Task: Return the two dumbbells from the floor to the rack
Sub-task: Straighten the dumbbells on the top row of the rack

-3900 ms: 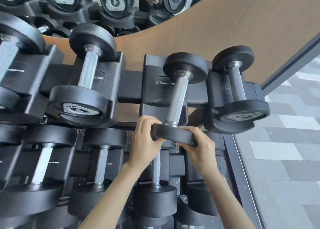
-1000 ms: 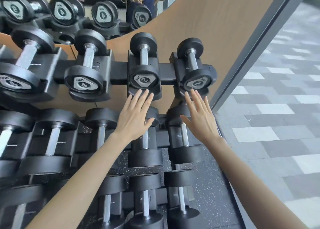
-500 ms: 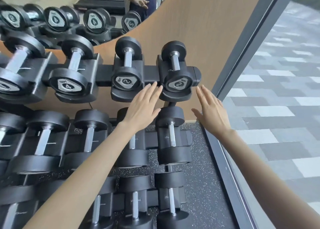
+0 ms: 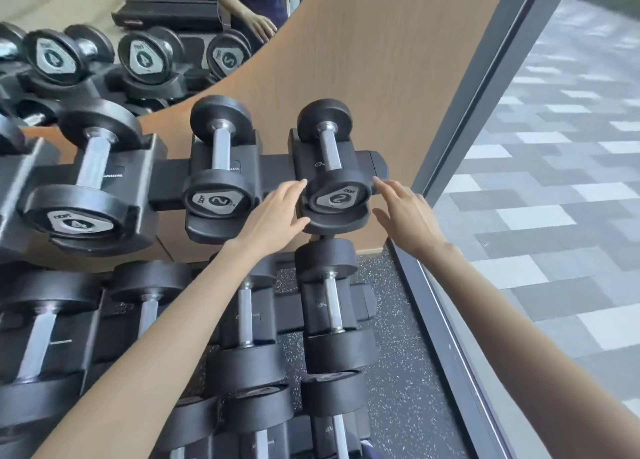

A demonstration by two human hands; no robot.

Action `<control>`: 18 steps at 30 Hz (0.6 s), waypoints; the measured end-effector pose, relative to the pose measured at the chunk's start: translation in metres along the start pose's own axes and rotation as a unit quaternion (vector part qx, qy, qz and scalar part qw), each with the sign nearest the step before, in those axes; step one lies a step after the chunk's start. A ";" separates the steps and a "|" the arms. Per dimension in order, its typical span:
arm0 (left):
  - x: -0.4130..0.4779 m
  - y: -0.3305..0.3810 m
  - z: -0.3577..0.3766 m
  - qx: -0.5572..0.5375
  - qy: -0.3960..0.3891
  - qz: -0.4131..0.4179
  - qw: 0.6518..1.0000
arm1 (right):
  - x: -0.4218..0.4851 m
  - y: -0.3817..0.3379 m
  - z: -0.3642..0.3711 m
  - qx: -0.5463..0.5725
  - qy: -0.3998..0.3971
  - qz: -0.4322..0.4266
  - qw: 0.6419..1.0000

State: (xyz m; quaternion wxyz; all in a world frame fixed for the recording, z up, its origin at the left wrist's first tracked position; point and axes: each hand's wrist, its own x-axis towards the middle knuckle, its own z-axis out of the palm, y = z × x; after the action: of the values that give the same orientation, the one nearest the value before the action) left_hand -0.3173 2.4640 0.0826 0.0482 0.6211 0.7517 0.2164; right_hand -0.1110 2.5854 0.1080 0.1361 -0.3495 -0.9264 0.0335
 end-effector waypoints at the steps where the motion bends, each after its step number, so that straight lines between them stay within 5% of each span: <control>1: 0.007 -0.002 0.003 0.002 0.001 -0.006 1.000 | 0.007 0.004 0.002 -0.008 0.000 0.007 1.000; 18: 0.059 0.009 0.035 -0.018 0.083 -0.083 0.993 | 0.075 0.037 0.036 0.081 -0.046 -0.046 0.995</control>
State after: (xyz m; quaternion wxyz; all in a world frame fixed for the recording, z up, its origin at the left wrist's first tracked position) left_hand -0.3107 2.5309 0.0663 0.0146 0.5356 0.7980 0.2759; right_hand -0.1512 2.6643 0.0846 0.1221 -0.2925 -0.9410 0.1184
